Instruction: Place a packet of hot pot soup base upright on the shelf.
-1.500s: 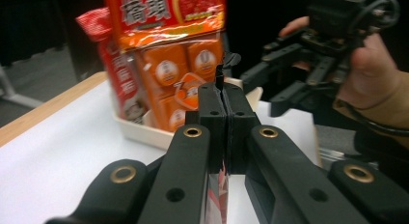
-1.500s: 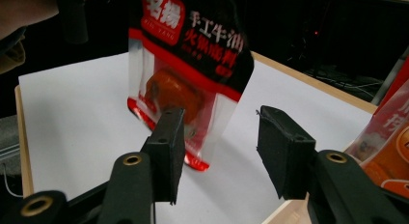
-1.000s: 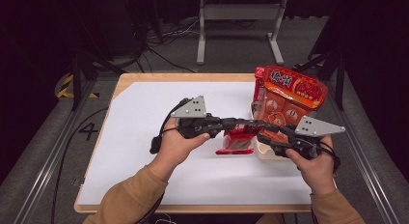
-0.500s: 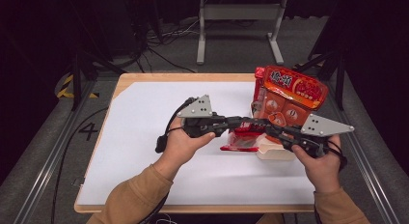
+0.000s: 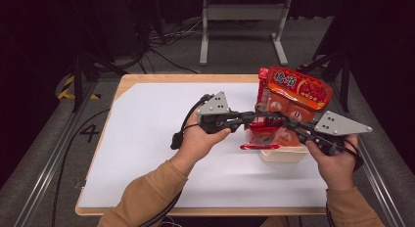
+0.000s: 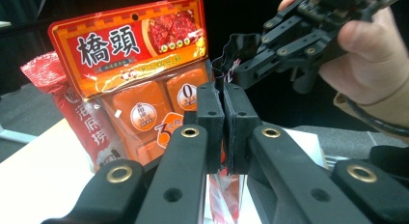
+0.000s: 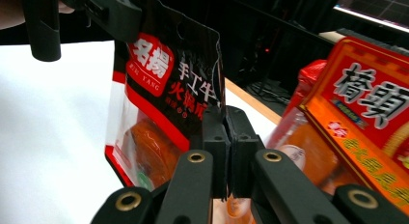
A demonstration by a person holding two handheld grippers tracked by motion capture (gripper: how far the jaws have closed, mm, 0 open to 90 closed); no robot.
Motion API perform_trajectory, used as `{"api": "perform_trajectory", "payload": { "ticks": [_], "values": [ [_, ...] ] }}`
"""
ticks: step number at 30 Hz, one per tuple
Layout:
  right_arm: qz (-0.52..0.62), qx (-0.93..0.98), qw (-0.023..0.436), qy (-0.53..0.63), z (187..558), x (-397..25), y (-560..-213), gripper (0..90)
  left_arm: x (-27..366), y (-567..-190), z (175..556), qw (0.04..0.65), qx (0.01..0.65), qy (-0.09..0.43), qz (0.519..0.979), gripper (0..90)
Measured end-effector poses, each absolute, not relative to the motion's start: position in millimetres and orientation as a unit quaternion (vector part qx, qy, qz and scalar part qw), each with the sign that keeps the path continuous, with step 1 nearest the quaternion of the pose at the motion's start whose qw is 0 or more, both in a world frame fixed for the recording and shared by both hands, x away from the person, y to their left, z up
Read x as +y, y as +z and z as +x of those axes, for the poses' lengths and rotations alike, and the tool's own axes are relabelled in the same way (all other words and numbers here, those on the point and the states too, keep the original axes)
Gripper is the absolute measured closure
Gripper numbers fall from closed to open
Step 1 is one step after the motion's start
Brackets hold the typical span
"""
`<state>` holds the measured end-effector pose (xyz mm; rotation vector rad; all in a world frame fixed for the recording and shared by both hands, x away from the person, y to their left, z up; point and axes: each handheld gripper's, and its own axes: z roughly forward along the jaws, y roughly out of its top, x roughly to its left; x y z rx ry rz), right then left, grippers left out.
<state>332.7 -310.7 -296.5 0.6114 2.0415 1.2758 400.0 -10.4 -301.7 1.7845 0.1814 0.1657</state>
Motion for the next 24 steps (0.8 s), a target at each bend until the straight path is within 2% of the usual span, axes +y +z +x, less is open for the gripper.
{"api": "perform_trajectory", "payload": {
  "ticks": [8, 24],
  "values": [
    [0.243, 0.772, 0.352, 0.471, 327, -324, -294, 89.1, -30, -309, 412, 0.606, 0.081, 0.070, 0.788, 85.4],
    [0.268, 0.770, 0.357, 0.455, 316, -341, -302, 89.5, -58, -320, 418, 0.597, 0.085, 0.048, 0.796, 86.3]
  ]
}}
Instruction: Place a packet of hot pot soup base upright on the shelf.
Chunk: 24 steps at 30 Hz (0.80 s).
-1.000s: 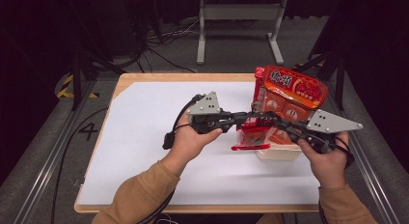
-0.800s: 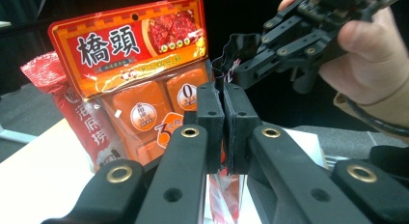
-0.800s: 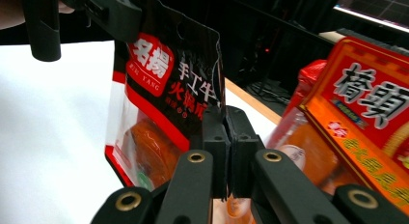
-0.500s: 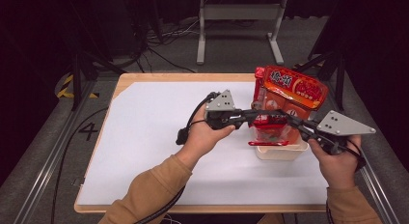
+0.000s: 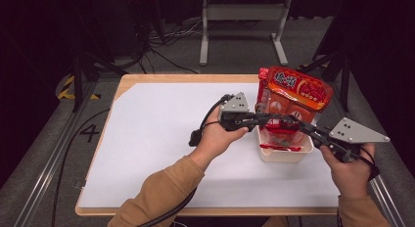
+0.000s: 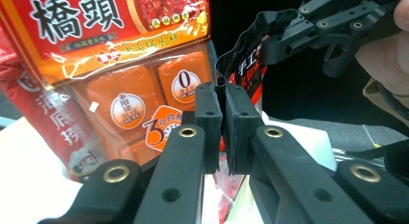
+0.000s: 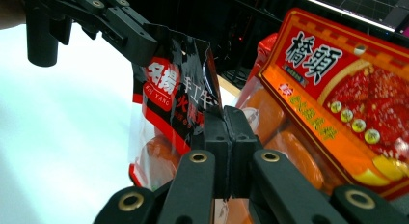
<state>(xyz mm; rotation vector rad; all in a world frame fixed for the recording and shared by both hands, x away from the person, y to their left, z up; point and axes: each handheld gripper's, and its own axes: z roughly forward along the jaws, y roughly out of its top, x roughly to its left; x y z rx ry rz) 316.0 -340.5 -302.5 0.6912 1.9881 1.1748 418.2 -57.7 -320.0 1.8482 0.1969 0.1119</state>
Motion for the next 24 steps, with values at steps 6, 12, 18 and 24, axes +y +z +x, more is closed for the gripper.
{"api": "perform_trajectory", "payload": {
  "ticks": [6, 12, 18, 24],
  "values": [
    [0.283, 0.771, 0.347, 0.453, 313, -348, -310, 88.9, -66, -324, 418, 0.593, 0.082, 0.039, 0.800, 86.4],
    [0.299, 0.769, 0.339, 0.453, 311, -354, -317, 88.5, -73, -327, 417, 0.593, 0.080, 0.025, 0.801, 86.5],
    [0.303, 0.766, 0.342, 0.451, 307, -359, -317, 88.5, -78, -327, 414, 0.590, 0.075, 0.021, 0.804, 86.4],
    [0.316, 0.767, 0.335, 0.447, 308, -361, -320, 86.8, -82, -332, 415, 0.582, 0.076, 0.016, 0.810, 86.3]
  ]
}}
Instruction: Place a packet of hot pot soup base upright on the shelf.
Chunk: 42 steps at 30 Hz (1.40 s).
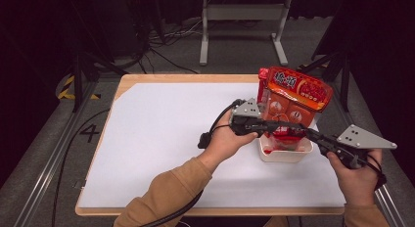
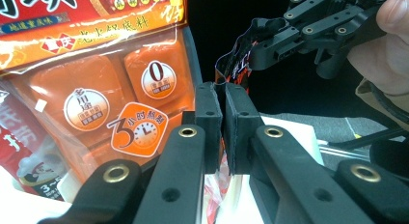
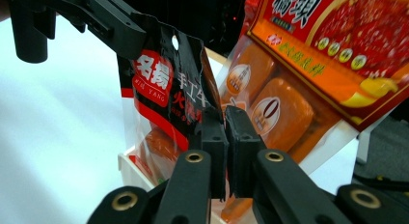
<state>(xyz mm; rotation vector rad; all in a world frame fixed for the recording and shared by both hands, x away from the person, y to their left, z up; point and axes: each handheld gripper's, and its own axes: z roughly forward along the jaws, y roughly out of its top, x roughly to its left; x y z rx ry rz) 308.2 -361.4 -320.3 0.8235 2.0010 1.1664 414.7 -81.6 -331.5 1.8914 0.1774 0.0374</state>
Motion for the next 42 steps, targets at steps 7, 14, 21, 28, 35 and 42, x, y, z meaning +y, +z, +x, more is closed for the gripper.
{"api": "perform_trajectory", "payload": {
  "ticks": [7, 14, 21, 28, 35, 42],
  "values": [
    [0.328, 0.769, 0.324, 0.442, 308, -363, -325, 85.6, -85, -338, 415, 0.575, 0.076, 0.014, 0.814, 85.9],
    [0.338, 0.772, 0.310, 0.440, 307, -365, -328, 80.7, -86, -344, 416, 0.575, 0.083, 0.008, 0.814, 84.2],
    [0.348, 0.776, 0.301, 0.432, 307, -366, -332, 74.5, -90, -351, 418, 0.567, 0.089, 0.010, 0.819, 76.5],
    [0.348, 0.770, 0.295, 0.446, 306, -366, -331, 59.8, -93, -357, 420, 0.572, 0.101, 0.011, 0.814, 55.0],
    [0.343, 0.762, 0.299, 0.461, 306, -363, -329, 51.6, -89, -354, 418, 0.574, 0.121, 0.015, 0.810, 24.9],
    [0.330, 0.761, 0.294, 0.475, 305, -354, -325, 47.0, -70, -349, 410, 0.574, 0.120, 0.024, 0.810, 18.2]
  ]
}}
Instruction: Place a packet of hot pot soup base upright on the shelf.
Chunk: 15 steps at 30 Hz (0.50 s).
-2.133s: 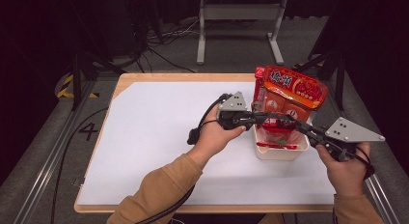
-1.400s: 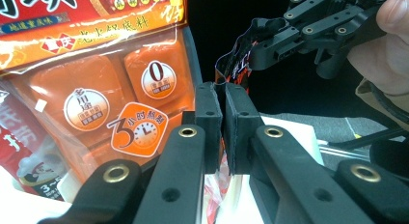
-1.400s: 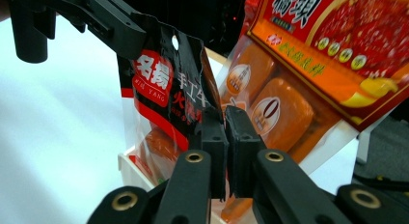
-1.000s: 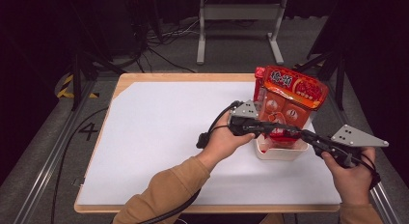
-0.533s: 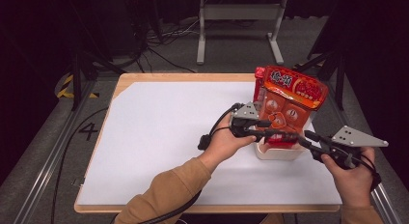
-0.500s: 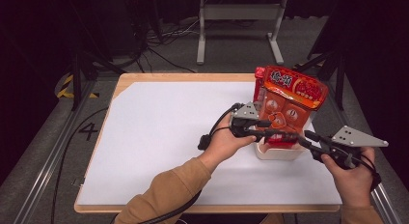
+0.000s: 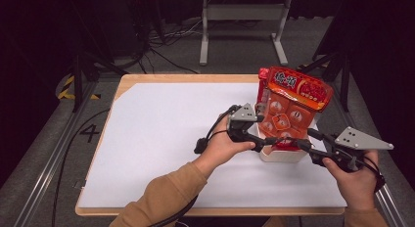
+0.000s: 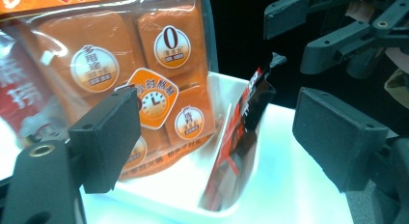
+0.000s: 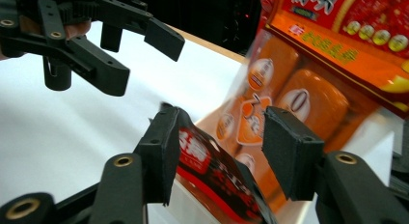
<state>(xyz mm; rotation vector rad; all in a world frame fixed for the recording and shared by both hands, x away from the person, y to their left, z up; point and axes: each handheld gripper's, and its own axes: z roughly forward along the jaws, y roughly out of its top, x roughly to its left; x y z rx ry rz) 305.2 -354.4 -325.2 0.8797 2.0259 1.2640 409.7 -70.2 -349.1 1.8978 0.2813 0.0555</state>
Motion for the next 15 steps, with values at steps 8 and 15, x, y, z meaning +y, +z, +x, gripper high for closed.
{"api": "perform_trajectory", "payload": {
  "ticks": [8, 15],
  "values": [
    [0.312, 0.757, 0.278, 0.503, 314, -328, -323, 39.0, -17, -345, 395, 0.572, 0.147, 0.056, 0.805, 17.3],
    [0.299, 0.754, 0.266, 0.522, 320, -302, -323, 32.8, 38, -346, 382, 0.558, 0.181, 0.084, 0.806, 17.0]
  ]
}}
